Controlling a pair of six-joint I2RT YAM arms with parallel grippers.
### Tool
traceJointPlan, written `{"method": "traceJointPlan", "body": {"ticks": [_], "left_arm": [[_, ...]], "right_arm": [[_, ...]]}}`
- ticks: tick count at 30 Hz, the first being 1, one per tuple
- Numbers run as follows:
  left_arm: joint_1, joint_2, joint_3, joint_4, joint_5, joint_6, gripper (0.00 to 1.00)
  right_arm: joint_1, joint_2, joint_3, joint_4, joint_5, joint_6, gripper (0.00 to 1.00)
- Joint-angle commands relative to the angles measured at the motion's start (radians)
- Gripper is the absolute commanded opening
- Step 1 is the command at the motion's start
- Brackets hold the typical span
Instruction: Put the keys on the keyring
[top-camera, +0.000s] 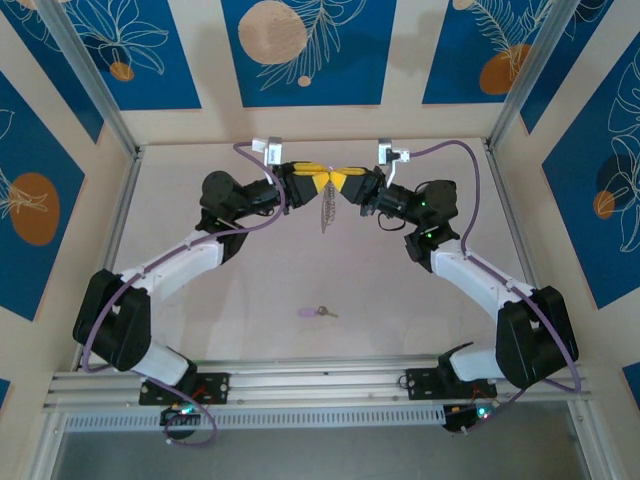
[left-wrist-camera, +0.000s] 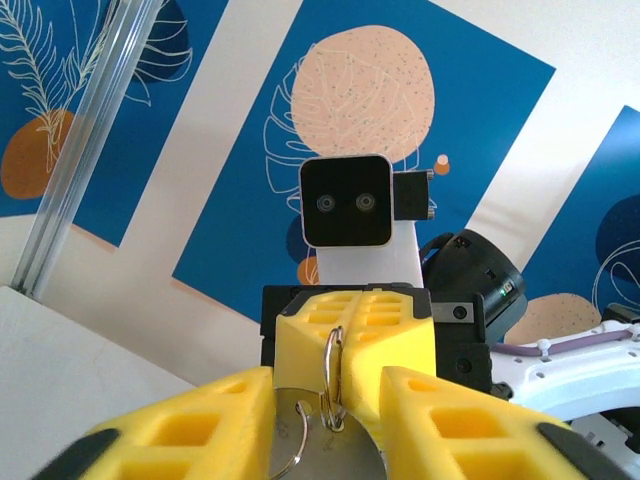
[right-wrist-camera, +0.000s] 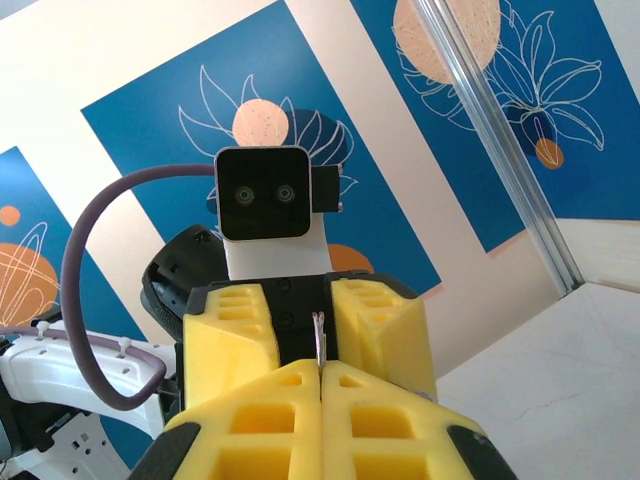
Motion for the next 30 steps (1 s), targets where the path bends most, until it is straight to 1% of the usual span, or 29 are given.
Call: {"method": "traceJointPlan", "body": {"ticks": [1,2,5,12,18,25,30], "left_arm": [[-0.008,-0.007,-0.012,0.042,-0.006,0.014,0.24],[-0.009,-0.005,-0.010,0.047,-0.006,0.011,0.22],[-0.009,0.000,-0.005,0.056,-0.006,0.003,0.22],[-0.009,0.007,0.008,0.065,-0.009,-0.002,0.28],[-0.008,0.018,0.014,0.081,-0.008,-0.010,0.27],[-0.008,0.031,0.023,0.096,-0.009,-0.019,0.21],[-0.009,0.036,0.026,0.104,-0.014,-0.023,0.20]], "right_arm": [[-0.002,-0.022,-0.008,0.027,0.038,-0.001,0.00],[-0.002,-0.023,-0.007,0.028,0.036,0.000,0.00],[-0.002,-0.021,-0.008,0.028,0.030,0.001,0.00],[-0.002,-0.020,-0.006,0.028,0.016,0.001,0.00],[-0.002,-0.022,-0.007,0.027,0.012,-0.001,0.00],[-0.002,-0.021,-0.008,0.026,0.009,-0.002,0.00],[-0.003,-0.020,-0.011,0.026,0.009,-0.001,0.00]]}}
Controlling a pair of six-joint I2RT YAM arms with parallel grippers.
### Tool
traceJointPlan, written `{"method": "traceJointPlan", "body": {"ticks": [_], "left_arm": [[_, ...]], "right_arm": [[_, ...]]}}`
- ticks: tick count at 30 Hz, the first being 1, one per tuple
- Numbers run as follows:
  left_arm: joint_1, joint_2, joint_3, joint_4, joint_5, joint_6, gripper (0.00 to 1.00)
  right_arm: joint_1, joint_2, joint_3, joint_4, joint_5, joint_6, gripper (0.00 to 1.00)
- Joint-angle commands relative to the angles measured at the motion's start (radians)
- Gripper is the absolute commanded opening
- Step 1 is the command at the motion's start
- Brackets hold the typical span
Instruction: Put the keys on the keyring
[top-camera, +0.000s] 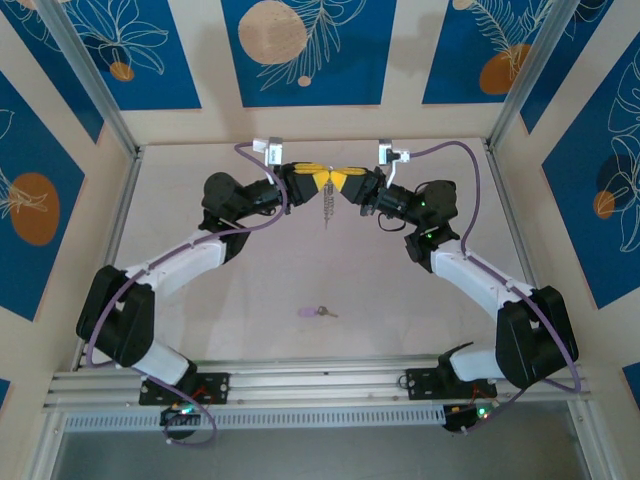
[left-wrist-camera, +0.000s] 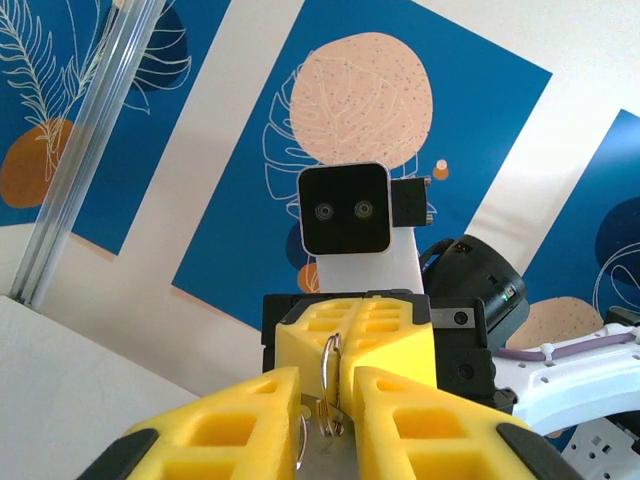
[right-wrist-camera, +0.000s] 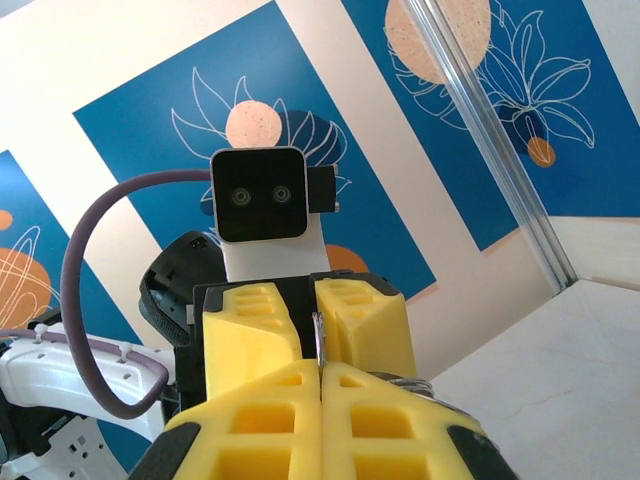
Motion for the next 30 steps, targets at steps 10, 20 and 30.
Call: {"method": "traceJointPlan", "body": {"ticks": [10,20,30], "left_arm": [[-0.008,0.010,0.022,0.056,0.002,-0.006,0.00],[-0.008,-0.035,-0.049,0.023,-0.029,0.064,0.00],[-0.007,-0.131,-0.168,-0.074,-0.080,0.144,0.00]], "right_arm": [[-0.004,-0.026,-0.003,0.019,0.009,-0.002,0.00],[-0.062,-0.194,-0.080,-0.255,0.112,-0.005,0.49],[-0.085,-0.412,-0.239,-0.739,0.187,-0.067,0.54]]}}
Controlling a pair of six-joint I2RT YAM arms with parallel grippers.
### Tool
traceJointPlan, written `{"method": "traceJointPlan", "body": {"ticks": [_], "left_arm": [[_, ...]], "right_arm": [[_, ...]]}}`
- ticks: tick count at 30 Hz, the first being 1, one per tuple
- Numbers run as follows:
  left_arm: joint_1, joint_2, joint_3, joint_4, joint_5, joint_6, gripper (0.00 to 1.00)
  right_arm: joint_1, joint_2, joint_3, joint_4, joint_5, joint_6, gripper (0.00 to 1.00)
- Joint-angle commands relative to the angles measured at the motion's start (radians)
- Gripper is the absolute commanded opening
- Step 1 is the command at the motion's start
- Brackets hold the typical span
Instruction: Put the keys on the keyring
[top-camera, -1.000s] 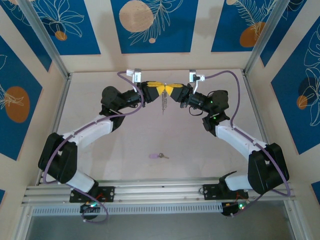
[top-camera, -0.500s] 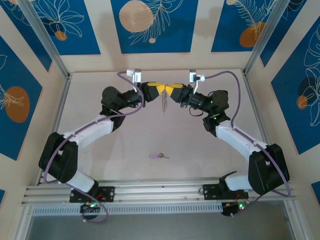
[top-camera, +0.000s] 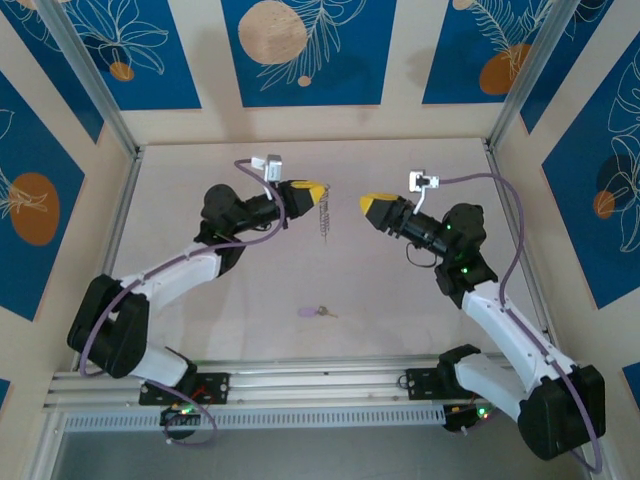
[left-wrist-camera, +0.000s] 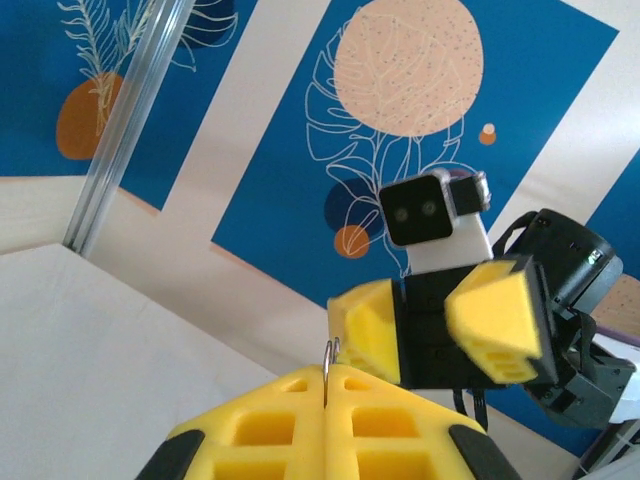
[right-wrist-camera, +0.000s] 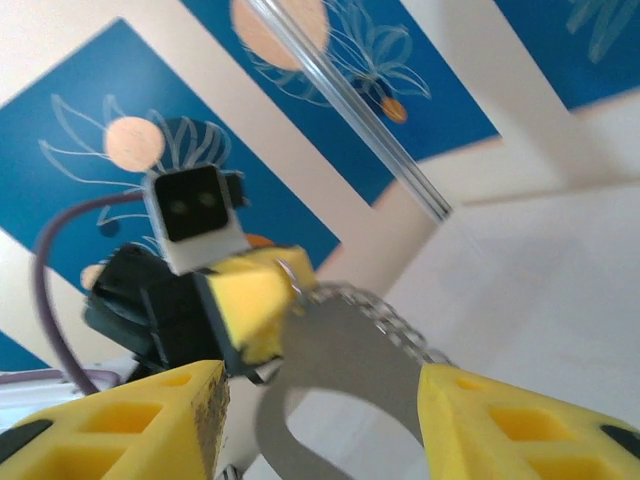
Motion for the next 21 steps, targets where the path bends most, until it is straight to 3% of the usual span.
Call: {"method": "traceJointPlan", "body": {"ticks": [1,10,21], "left_arm": [[-0.008,-0.065,-0.044,0.002,-0.042,0.049,0.00],[-0.008,-0.141,-0.136,-0.034,-0.075,0.091,0.00],[-0.005,-0.185,-0.168,-0.084,-0.087,0.125,0.00]], "right_arm": [[0.012,-0.019,-0.062,-0.229,0.041,-0.034,0.54],[0.260,0.109,-0.158,-0.439,0.216,-0.192,0.50],[0.569,0.447,-0.009,-0.570,0.470,-0.415,0.53]]}}
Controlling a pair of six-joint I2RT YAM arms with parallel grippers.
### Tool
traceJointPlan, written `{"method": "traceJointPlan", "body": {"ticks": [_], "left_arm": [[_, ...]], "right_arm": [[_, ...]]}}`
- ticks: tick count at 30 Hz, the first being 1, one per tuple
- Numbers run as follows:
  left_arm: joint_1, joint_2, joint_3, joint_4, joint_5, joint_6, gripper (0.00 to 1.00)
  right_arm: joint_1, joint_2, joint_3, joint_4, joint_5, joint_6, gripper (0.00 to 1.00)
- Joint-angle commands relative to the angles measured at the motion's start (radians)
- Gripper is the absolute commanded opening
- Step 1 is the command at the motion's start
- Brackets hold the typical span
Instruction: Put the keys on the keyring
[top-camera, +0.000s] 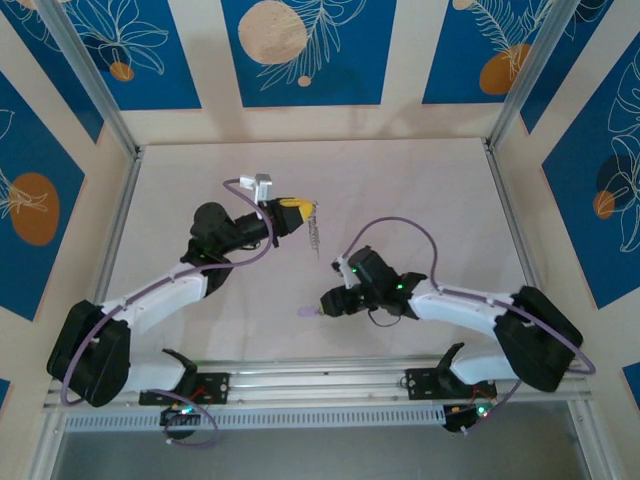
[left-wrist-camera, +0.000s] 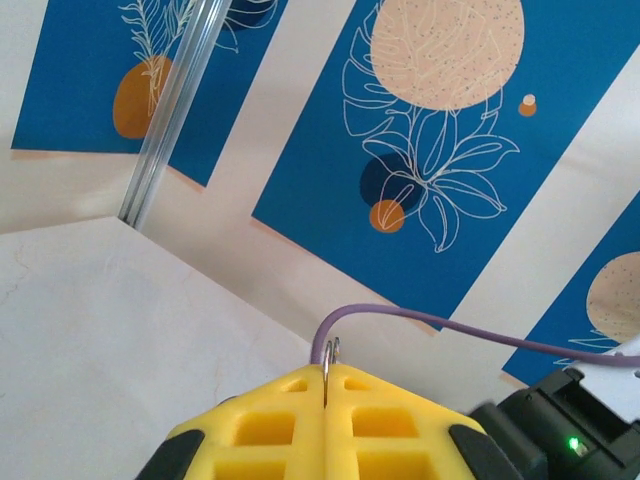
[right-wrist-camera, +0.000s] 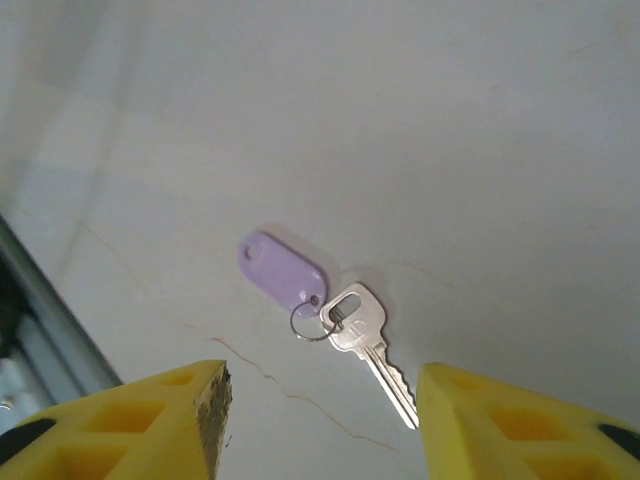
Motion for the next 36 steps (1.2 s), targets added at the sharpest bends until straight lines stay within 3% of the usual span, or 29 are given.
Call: {"method": "traceJointPlan", "body": {"ticks": [1,8,19,30,36], "left_arm": [[-0.003,-0.033,-0.012,0.003,-0.023,0.036,0.00],[0.008,-0.070,-0.026,-0.021,-0.026,0.046,0.00],[0.017,-0.077,-0.032,-0.011,-0.018,0.036,0.00],[0.019,-0.077,-0.034,-0.008,-0.019,0.036,0.00],[0.020,-0.065,-0.031,0.001,-0.023,0.035,0.00]], "right_arm": [[0.073,0.096,0.074,-0.049,0.121,-0.094,0.52],[0.147,0.255,0.152,-0.058,0.212,-0.123,0.50],[0.101,0.324,0.183,-0.044,0.295,-0.086,0.38],[-0.009,0.225,0.146,-0.031,0.294,-0.016,0.35],[-0.038,0.117,0.115,-0.080,0.303,0.146,0.33]]}}
